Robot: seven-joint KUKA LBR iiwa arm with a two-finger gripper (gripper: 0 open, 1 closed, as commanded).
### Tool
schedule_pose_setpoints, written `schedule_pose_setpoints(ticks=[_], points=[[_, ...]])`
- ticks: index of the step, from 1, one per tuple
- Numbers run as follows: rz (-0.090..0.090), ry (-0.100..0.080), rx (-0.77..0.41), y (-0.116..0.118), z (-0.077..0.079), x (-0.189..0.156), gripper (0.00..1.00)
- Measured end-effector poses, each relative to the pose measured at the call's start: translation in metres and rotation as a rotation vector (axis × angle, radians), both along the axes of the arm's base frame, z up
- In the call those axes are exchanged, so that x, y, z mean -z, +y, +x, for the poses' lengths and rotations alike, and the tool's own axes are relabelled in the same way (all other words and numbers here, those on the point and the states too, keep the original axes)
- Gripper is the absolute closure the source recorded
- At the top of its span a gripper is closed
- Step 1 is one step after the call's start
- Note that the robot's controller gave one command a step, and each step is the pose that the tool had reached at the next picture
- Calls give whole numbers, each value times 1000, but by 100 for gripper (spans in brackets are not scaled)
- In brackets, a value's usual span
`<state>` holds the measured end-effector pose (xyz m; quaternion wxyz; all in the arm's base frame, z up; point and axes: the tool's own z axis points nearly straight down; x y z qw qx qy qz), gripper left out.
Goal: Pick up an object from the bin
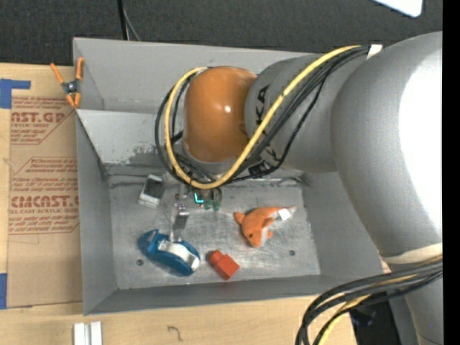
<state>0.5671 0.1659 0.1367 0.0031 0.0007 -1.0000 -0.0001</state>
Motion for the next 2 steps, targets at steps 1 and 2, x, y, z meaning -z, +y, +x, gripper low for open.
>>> schedule_pose_setpoints(ticks=[1,2], points=[[1,-7,1,-1,2,-4,0],[12,-33,-107,-10,-24,20,0]])
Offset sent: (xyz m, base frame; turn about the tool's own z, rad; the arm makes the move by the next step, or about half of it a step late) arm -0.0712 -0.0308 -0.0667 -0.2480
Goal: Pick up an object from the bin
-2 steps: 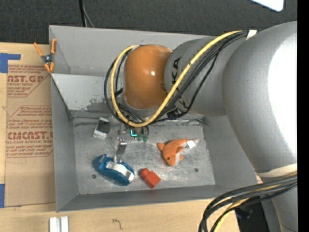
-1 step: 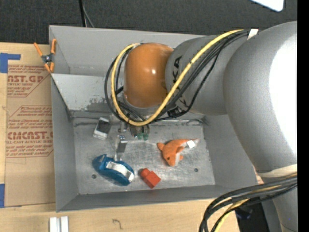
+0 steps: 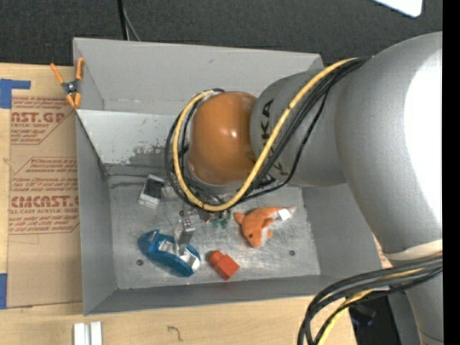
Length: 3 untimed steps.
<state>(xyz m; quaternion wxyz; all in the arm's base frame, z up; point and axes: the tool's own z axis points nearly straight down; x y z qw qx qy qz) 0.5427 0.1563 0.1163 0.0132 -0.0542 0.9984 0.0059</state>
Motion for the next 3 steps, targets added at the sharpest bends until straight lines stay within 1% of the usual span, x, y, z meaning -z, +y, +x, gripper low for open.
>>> schedule_pose_setpoints(ticks=[1,2,3], points=[[8,-29,-57,4,-2,-3,0],[5,-19,1,3,-2,-2,0],[4,-20,1,3,-2,-2,0]])
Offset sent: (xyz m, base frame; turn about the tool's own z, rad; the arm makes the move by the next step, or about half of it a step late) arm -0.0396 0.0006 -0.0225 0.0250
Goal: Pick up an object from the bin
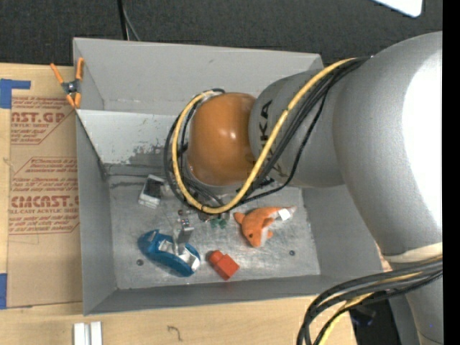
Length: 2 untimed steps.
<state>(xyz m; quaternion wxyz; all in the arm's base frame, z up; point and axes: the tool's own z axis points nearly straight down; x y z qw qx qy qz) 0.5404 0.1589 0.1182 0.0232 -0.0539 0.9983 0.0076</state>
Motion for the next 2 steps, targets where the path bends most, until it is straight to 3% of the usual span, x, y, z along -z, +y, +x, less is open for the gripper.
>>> schedule_pose_setpoints(ticks=[1,2], points=[[-10,4,-46,10,-9,-5,0],[-18,25,-253,70,-38,-4,0]])
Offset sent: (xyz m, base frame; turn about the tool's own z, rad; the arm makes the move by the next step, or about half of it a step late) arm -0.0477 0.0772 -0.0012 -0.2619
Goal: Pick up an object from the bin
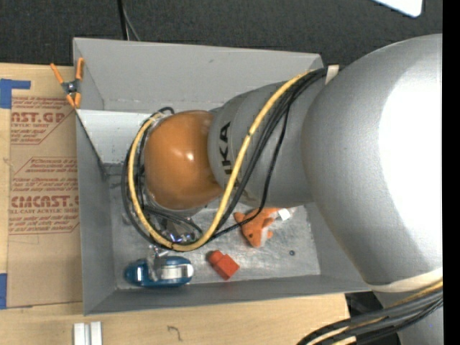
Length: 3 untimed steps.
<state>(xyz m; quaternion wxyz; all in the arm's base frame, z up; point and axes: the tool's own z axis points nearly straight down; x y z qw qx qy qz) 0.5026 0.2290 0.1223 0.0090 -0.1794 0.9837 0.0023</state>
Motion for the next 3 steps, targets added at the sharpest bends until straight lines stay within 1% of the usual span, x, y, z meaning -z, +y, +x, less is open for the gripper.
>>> schedule_pose_setpoints(ticks=[1,2,3], points=[[1,6,-55,2,-13,37,0],[-9,18,-477,-26,-23,30,100],[-8,10,-476,-26,-21,29,0]])
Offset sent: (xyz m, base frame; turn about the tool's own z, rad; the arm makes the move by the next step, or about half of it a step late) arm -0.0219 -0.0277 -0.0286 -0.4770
